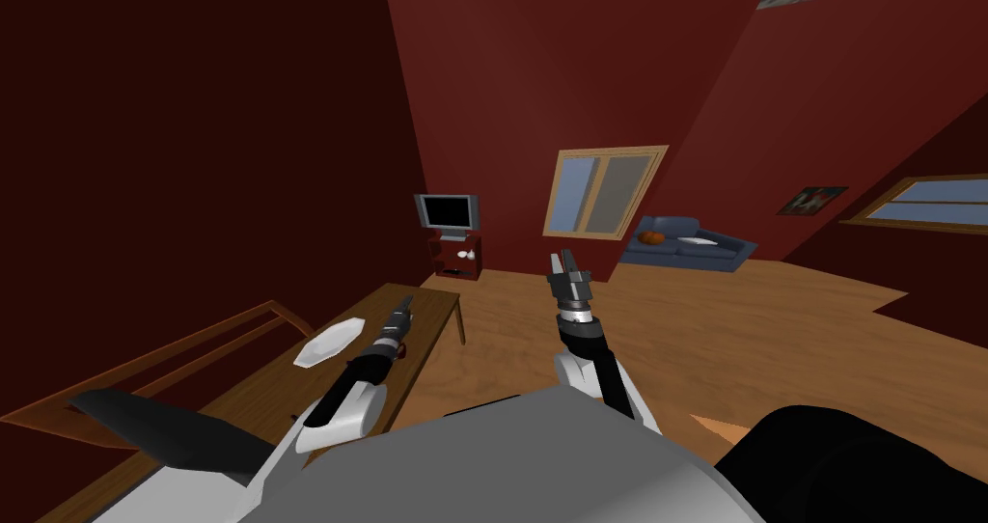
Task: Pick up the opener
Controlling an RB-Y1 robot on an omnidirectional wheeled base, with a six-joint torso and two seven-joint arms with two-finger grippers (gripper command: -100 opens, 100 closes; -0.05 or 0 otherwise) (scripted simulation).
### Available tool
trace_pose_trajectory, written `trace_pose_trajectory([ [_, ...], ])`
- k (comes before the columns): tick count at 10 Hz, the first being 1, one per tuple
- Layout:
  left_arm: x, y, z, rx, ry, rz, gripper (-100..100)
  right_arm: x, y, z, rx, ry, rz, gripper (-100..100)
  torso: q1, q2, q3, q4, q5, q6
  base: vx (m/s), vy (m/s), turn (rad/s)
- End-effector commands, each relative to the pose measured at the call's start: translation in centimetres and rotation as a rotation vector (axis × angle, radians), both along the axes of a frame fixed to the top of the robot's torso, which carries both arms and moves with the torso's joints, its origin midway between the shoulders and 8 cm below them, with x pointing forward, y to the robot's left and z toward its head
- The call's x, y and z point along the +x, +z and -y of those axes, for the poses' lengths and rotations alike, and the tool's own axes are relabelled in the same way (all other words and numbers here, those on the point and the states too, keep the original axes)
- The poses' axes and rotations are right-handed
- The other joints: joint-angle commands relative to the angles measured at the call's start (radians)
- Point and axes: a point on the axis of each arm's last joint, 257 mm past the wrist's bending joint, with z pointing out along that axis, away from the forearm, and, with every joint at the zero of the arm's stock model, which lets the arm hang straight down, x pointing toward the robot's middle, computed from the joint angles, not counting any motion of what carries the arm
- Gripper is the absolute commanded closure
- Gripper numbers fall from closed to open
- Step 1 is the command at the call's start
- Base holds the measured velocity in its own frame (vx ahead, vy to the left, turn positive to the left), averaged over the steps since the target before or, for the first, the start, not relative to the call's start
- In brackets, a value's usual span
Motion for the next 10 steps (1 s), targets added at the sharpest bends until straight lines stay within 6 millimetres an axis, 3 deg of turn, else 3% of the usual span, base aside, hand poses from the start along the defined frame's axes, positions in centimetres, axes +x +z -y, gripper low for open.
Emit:
trace_pose_trajectory([
  [1, -0.1, -1.6, -0.3, 0.004, 0.003, -0.056, -100, 0.0, 0.0, 0.0, 0.0, 0.0, 0.0, 0, 0.0, 0.0, 0.0, 0.0, 0.0, 0.0, 0.03, -0.014, 0.002],
  [2, -0.1, -1.7, -0.3, 0.004, 0.003, -0.063, -100, 0.0, 0.0, 0.0, 0.0, 0.0, 0.0, 0, 0.0, 0.001, 0.0, 0.0, 0.0, 0.0, 0.01, -0.004, 0.001],
  [7, 0.1, -7.2, -2.3, 0.019, 0.02, -0.254, -100, 0.0, 0.0, 0.0, 0.0, 0.0, 0.0, 0, 0.0, 0.001, 0.0, 0.0, 0.0, 0.0, 0.032, -0.015, 0.005],
  [10, -0.2, -9.6, -3.0, 0.02, 0.027, -0.342, -100, 0.0, 0.0, 0.0, 0.0, 0.0, 0.0, 0, 0.001, 0.0, 0.0, 0.0, 0.0, 0.0, 0.035, -0.009, 0.003],
])
